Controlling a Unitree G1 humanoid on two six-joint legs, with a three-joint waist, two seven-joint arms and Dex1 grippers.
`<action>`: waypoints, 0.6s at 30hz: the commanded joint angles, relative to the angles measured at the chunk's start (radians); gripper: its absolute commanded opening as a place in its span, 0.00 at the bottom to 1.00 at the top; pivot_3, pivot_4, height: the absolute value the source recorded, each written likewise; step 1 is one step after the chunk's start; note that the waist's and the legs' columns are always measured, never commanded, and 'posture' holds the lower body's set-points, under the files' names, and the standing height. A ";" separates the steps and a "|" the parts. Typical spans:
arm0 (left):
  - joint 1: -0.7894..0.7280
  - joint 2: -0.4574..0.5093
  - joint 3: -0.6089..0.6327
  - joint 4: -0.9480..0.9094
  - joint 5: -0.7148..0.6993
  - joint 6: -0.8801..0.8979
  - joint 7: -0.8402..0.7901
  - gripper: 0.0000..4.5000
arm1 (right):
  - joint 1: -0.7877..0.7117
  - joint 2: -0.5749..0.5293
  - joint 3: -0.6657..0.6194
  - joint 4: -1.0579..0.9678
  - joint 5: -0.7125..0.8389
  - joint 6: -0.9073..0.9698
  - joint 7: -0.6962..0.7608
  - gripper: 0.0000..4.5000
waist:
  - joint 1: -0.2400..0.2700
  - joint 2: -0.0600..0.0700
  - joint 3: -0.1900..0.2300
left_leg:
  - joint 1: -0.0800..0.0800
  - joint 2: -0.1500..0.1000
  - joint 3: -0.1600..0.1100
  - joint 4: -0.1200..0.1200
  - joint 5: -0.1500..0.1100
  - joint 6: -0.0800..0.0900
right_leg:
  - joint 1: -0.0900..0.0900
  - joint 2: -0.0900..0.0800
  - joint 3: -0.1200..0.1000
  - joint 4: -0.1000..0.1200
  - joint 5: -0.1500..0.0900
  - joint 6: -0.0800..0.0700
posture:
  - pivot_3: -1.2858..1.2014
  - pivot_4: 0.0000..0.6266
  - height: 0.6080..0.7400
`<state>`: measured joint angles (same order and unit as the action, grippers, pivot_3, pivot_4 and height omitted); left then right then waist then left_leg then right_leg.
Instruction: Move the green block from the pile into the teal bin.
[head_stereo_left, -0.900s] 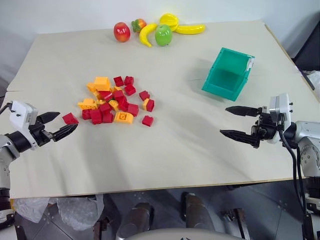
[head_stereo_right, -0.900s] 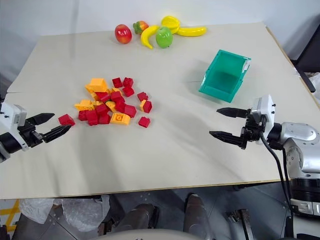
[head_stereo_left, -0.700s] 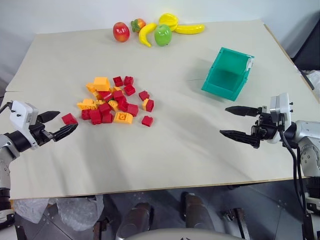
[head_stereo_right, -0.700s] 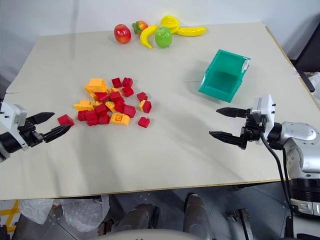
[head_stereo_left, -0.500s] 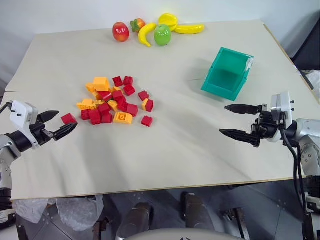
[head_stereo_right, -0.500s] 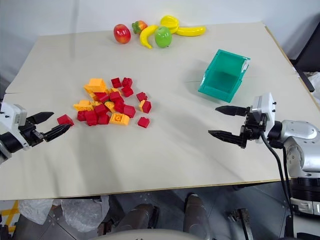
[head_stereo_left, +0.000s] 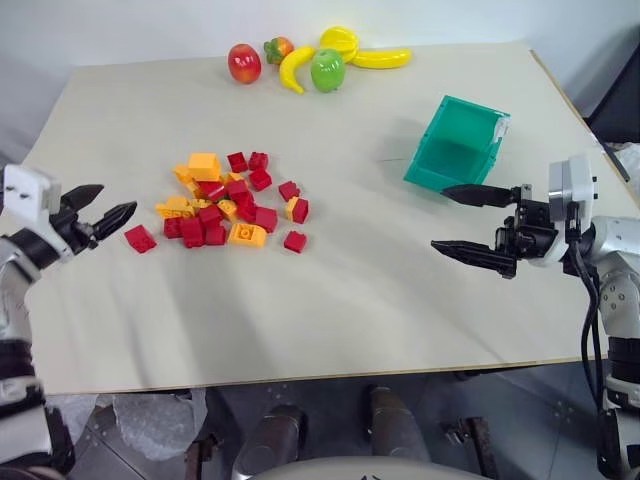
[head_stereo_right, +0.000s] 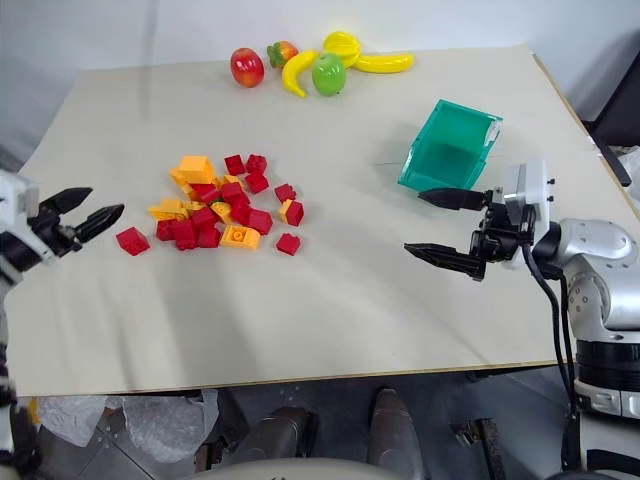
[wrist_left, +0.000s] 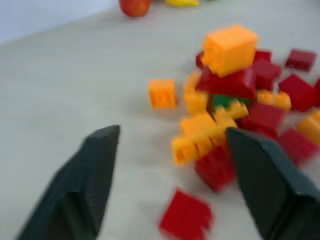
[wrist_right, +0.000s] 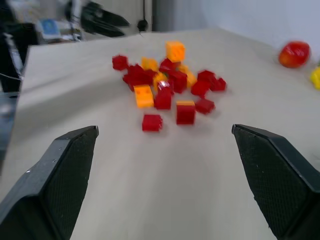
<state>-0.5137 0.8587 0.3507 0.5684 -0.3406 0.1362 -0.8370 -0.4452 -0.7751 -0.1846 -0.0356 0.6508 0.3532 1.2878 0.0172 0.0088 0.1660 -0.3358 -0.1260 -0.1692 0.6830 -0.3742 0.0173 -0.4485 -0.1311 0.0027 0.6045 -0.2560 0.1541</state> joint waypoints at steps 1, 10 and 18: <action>-0.112 -0.004 -0.058 0.143 0.060 -0.066 -0.030 0.51 | -0.029 0.007 0.000 -0.020 0.025 0.008 0.013 1.00 | 0.002 0.000 0.000 | 0.000 0.000 0.000 0.000 0.000 0.000 | 0.000 0.000 0.000 0.002 0.000 0.000 | 0.52 0.24 1.00; -0.427 -0.125 -0.180 0.540 0.204 -0.199 0.043 0.00 | -0.032 0.019 0.012 -0.034 0.032 0.016 0.023 1.00 | 0.005 -0.001 0.000 | -0.003 -0.001 0.001 0.000 -0.001 0.003 | -0.003 0.000 0.000 0.001 0.001 0.001 | 0.52 0.24 1.00; -0.579 -0.248 -0.226 0.711 0.295 -0.251 0.138 0.00 | -0.011 0.027 -0.005 -0.050 0.027 0.009 0.001 1.00 | -0.015 -0.005 0.001 | -0.017 -0.001 0.004 0.007 -0.001 0.003 | -0.018 -0.001 0.000 0.008 0.001 0.001 | 0.52 0.24 1.00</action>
<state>-1.0692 0.6276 0.1362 1.2666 -0.0635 -0.0982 -0.6978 -0.4600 -0.7475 -0.1615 -0.0417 0.6602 0.3725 1.2936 0.0021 0.0033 0.1665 -0.3530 -0.1279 -0.1652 0.6914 -0.3756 0.0199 -0.4668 -0.1319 0.0026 0.6133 -0.2550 0.1556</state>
